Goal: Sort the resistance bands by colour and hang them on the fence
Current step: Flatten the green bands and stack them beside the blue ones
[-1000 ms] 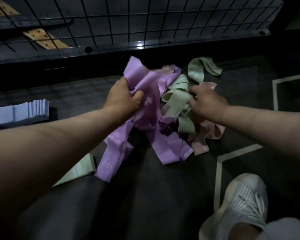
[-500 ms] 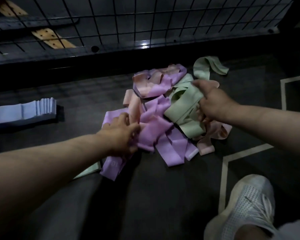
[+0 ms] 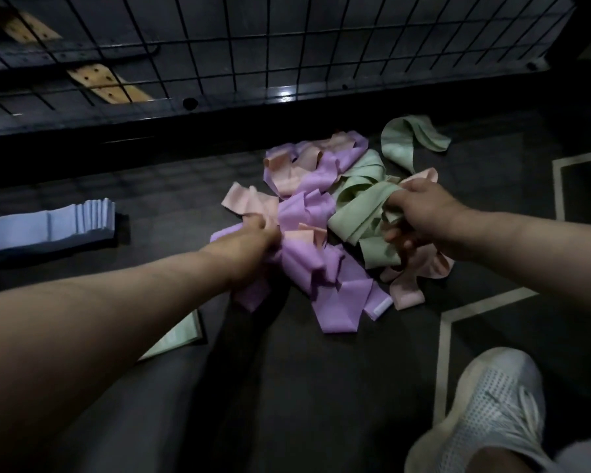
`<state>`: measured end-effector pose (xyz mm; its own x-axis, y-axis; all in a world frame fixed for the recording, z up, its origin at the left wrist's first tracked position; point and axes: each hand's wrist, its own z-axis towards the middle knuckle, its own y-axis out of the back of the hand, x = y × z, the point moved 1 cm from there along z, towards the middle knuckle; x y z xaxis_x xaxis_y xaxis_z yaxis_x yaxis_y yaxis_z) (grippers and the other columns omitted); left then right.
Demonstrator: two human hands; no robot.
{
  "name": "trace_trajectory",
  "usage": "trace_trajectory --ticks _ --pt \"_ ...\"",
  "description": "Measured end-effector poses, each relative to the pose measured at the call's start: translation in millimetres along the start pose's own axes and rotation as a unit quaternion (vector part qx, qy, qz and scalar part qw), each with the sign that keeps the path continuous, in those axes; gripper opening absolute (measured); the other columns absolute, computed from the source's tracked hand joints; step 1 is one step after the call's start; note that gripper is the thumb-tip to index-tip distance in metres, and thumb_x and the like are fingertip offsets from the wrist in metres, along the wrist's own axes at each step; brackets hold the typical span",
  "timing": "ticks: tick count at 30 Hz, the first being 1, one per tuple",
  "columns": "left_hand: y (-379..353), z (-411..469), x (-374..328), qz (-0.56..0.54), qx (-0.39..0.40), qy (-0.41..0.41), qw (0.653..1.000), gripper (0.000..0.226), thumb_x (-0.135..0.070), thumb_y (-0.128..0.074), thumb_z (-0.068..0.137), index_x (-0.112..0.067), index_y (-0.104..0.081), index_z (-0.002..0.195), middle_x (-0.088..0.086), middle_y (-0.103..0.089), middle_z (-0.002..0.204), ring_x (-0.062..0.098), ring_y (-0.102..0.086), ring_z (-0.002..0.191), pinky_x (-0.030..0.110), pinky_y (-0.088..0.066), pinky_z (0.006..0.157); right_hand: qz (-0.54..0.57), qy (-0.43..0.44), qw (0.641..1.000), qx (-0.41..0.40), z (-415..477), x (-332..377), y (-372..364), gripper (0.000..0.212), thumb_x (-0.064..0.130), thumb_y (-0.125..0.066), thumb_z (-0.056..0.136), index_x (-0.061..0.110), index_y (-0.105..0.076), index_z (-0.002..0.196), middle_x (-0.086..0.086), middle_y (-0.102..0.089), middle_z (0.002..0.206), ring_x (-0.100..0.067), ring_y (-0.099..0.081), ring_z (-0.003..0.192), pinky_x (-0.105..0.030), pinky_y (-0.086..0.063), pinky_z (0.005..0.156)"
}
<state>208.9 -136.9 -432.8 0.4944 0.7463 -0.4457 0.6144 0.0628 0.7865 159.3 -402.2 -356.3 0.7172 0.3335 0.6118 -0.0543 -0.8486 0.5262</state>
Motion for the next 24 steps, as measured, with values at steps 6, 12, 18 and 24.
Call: trace_trajectory --ticks 6,12,18,24 --pt "57.5 21.7 -30.9 -0.237 -0.266 0.053 0.933 0.027 -0.033 -0.045 0.070 -0.025 -0.047 0.096 0.013 -0.048 0.108 0.033 -0.053 0.092 0.042 -0.049 0.085 0.109 0.045 0.992 -0.042 -4.3 19.0 13.6 0.037 0.021 -0.042 0.095 -0.002 -0.053 0.121 -0.024 -0.067 0.094 -0.035 -0.063 0.059 -0.027 -0.039 0.045" --pt "60.1 17.2 -59.9 -0.217 -0.029 0.054 0.974 0.089 -0.048 -0.080 0.076 -0.037 -0.031 0.150 -0.007 -0.038 0.130 0.013 -0.044 0.119 0.026 -0.042 0.101 0.079 0.159 0.977 -0.117 -9.4 52.5 13.9 0.016 0.020 -0.045 0.099 0.012 -0.058 0.104 -0.005 -0.058 0.082 -0.006 -0.056 0.045 -0.019 -0.036 0.036" --pt "58.7 22.1 -56.5 -0.161 -0.067 0.057 0.983 0.034 -0.049 -0.062 0.086 -0.025 -0.066 0.109 0.004 -0.071 0.102 0.024 -0.067 0.094 0.037 -0.056 0.086 0.008 0.342 0.938 -0.056 -34.0 80.7 0.3 0.026 0.011 -0.056 0.095 0.021 -0.057 0.119 0.004 -0.061 0.095 -0.006 -0.067 0.070 -0.023 -0.052 0.062" --pt "58.4 25.4 -51.0 -0.327 -0.062 0.068 0.940 0.094 -0.064 -0.081 0.055 -0.026 -0.036 0.128 -0.004 -0.067 0.114 0.013 -0.066 0.103 0.037 -0.055 0.093 0.139 0.252 0.954 0.084 -54.7 98.9 -18.8 0.029 0.008 -0.047 0.101 0.013 -0.052 0.129 -0.002 -0.063 0.087 -0.013 -0.067 0.062 -0.037 -0.058 0.059"
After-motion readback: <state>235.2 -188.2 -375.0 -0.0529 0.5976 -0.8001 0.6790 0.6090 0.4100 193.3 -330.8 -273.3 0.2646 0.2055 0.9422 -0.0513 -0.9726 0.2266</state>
